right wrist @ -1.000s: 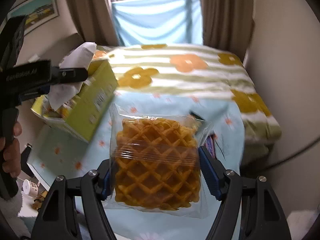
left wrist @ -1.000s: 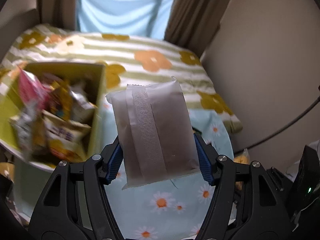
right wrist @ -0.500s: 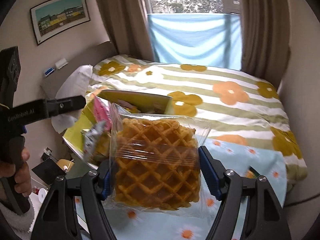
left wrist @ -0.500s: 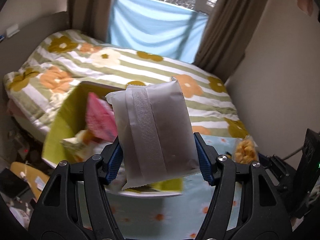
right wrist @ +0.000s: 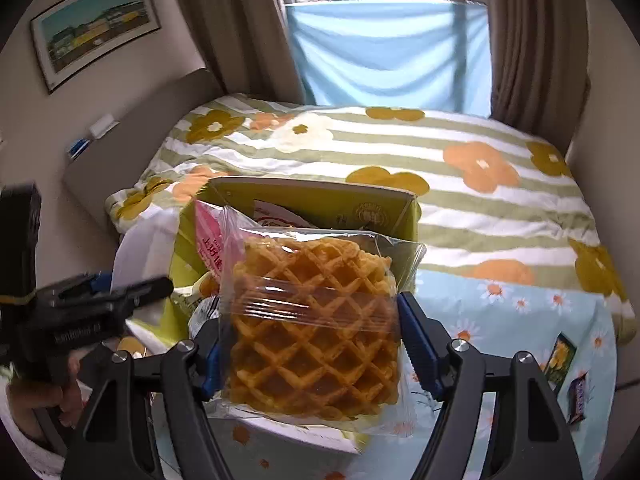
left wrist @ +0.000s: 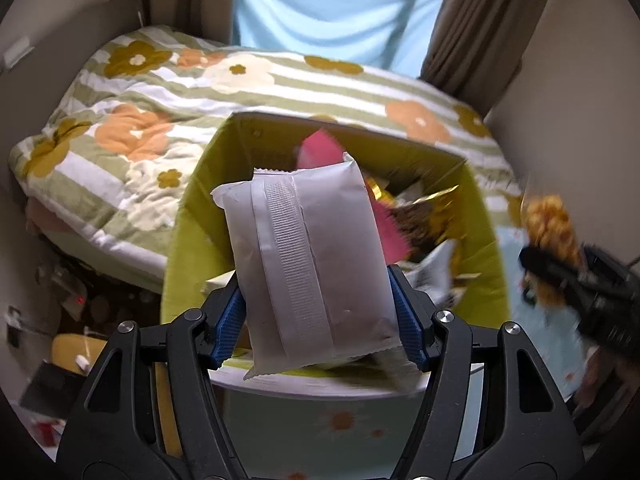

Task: Organize snacks
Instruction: 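Carry both items over the yellow box and open both tools to drop them, then move both tools back toward the green packet and Snickers bar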

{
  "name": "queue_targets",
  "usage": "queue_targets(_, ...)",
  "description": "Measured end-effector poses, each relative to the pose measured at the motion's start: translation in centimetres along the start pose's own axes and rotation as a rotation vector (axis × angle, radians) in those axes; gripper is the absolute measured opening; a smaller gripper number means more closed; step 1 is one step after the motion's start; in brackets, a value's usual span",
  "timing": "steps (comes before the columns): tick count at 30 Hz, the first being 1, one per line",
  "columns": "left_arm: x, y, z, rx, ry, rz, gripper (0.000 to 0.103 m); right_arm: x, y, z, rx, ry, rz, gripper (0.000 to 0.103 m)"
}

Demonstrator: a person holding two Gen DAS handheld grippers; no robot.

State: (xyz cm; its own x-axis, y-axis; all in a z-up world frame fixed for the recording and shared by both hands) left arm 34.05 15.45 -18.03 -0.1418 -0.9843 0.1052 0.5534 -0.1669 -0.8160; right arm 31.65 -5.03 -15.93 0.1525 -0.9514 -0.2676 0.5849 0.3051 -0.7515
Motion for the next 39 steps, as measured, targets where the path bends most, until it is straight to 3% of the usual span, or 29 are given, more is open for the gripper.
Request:
queue_targets(4,-1.0,1.3,-0.7,-0.032,0.049,-0.023,0.064,-0.2,1.1,-0.1,-0.015,0.056,-0.026,0.070)
queue_targets(5,-1.2,1.4,-0.9,-0.031,0.054,-0.042,0.069,-0.1,1.3,-0.2,-0.019,0.070,-0.034,0.070)
queue_targets(8,-1.7,1.9,-1.2,-0.048,0.061,-0.055,0.103,0.0,1.7,-0.4,-0.031,0.094,-0.054,0.070)
queue_targets(20,-4.0,1.4,-1.6,-0.043,0.017,-0.062,0.102,-0.1,2.8,-0.9,-0.058,0.136,-0.046,0.074)
queue_targets(22,-4.0,1.1,-1.4,-0.037,0.019,-0.055,0.102,0.0,3.1,-1.1,-0.066,0.148,-0.045,0.088)
queue_targets(25,-3.9,0.9,-1.4,-0.036,0.007,-0.059,0.102,0.1,2.6,-1.2,-0.016,0.161,-0.031,0.099)
queue_targets(28,-3.8,0.8,-1.6,-0.042,0.006,-0.054,0.102,0.2,1.7,-1.6,0.028,0.165,-0.026,0.101)
queue_targets(39,-2.9,-0.7,-1.5,-0.016,0.031,-0.044,0.102,0.4,0.2,-2.4,-0.004,0.176,-0.053,0.101)
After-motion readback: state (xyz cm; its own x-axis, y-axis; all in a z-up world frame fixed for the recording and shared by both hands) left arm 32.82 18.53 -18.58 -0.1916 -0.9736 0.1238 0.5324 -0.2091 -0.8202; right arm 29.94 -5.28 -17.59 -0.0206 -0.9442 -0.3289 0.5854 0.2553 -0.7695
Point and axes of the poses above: each gripper's, at about its wrist camera, not at the fingertips, and y roughly the way its jaws point, x to its right, z to its top, the point moved 3 cm from there along y, roughly the way its jaws point, and after that the axes turned 8 degrees about y, right-handed, at the moved point
